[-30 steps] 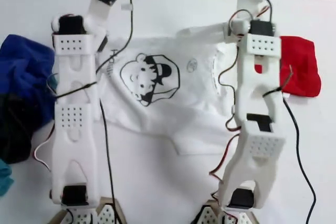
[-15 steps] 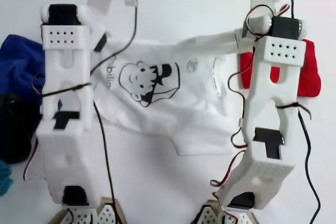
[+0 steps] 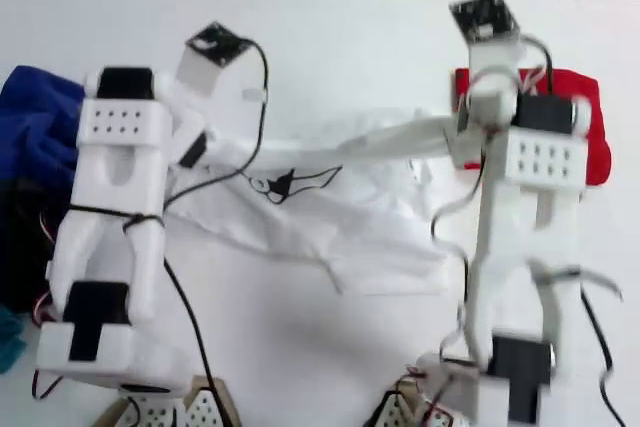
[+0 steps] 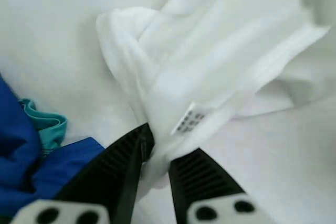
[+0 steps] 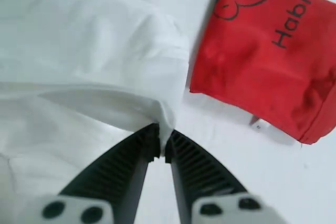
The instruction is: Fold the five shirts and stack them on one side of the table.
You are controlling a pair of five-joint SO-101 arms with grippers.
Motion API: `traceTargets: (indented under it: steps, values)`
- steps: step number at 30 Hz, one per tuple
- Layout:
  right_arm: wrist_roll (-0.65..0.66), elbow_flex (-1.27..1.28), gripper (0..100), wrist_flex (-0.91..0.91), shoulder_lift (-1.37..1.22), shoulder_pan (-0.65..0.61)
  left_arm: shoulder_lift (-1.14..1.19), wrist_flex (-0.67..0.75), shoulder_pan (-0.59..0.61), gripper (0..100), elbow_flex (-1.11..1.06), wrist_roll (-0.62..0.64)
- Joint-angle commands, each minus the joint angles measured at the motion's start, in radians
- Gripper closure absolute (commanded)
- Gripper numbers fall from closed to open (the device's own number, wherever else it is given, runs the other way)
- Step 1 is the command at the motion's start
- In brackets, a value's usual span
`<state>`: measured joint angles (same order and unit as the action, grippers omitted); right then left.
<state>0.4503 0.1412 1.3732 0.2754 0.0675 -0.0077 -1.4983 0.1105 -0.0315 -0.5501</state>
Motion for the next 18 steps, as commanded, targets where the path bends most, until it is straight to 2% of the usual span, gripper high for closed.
traceTargets:
  steps: [1,5,8,13,18]
  values:
    - [0.011,0.339,97.8,-0.157,0.262,0.021,-0.068,0.107,-0.008,97,-0.117,0.0]
    - [0.011,0.569,97.8,-0.24,0.409,0.021,-0.068,0.21,-0.011,97,-0.248,0.0]
    - [0.011,0.654,97.8,-0.26,0.45,0.021,-0.066,0.264,-0.009,97,-0.329,-0.052]
    - [0.011,0.684,97.8,-0.28,0.452,0.021,-0.066,0.351,-0.003,97,-0.421,-0.08]
    - [0.011,0.684,97.8,-0.295,0.452,0.016,-0.066,0.351,-0.006,97,-0.426,-0.077]
